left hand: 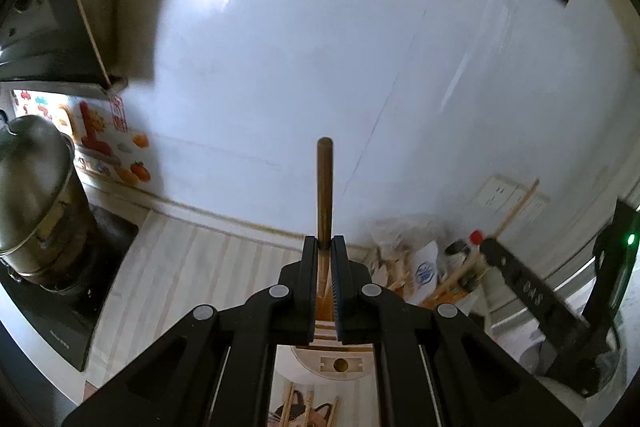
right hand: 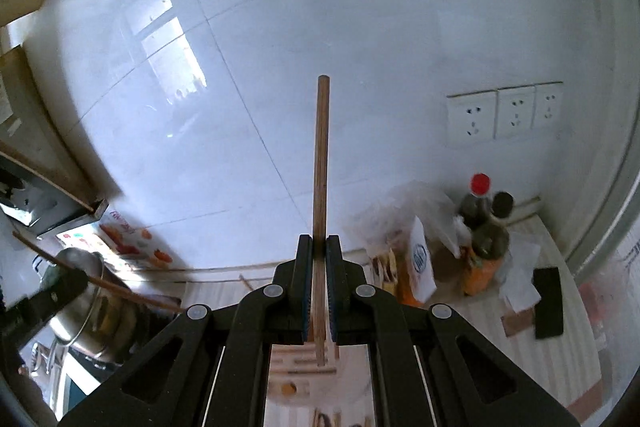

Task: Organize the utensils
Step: 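Carry the left tool's chopstick into the holder while the right tool inserts its chopstick, then open the left tool to drop its chopstick while the right tool opens too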

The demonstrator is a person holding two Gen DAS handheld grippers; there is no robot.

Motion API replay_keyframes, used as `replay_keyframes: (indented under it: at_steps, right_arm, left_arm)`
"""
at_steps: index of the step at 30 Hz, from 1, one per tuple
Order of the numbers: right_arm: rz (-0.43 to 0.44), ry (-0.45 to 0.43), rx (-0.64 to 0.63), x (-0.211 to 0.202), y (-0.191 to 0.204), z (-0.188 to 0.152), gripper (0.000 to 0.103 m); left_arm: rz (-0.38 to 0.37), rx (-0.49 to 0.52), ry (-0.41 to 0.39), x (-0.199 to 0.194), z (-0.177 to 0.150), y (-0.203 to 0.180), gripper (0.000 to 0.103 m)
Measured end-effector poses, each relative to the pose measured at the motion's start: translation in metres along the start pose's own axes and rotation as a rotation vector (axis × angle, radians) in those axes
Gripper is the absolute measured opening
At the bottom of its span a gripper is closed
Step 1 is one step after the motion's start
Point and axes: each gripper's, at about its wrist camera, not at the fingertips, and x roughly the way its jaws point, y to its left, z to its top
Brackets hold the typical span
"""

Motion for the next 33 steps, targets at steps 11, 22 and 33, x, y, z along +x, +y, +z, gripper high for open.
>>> replay_keyframes:
  at_steps: [11,22,33]
  right_arm:
    - [-0.031,0.088,-0.027,0.085,0.002,-0.013,0.007]
    - [-0.003,0.209,0.004,0.097,-0.011,-0.023,0.040]
    - [-0.079,0.152,0.060,0.030,-0.043,-0.047,0.059]
  left_arm:
    - [0.038,0.043,0.193,0.087,-0.020,-0.003,0.004]
    - [0.073,0.102,0.109,0.047,-0.007,-0.001,0.058]
    - [0.207,0.136,0.027,0.020,-0.037,0.037,0.103]
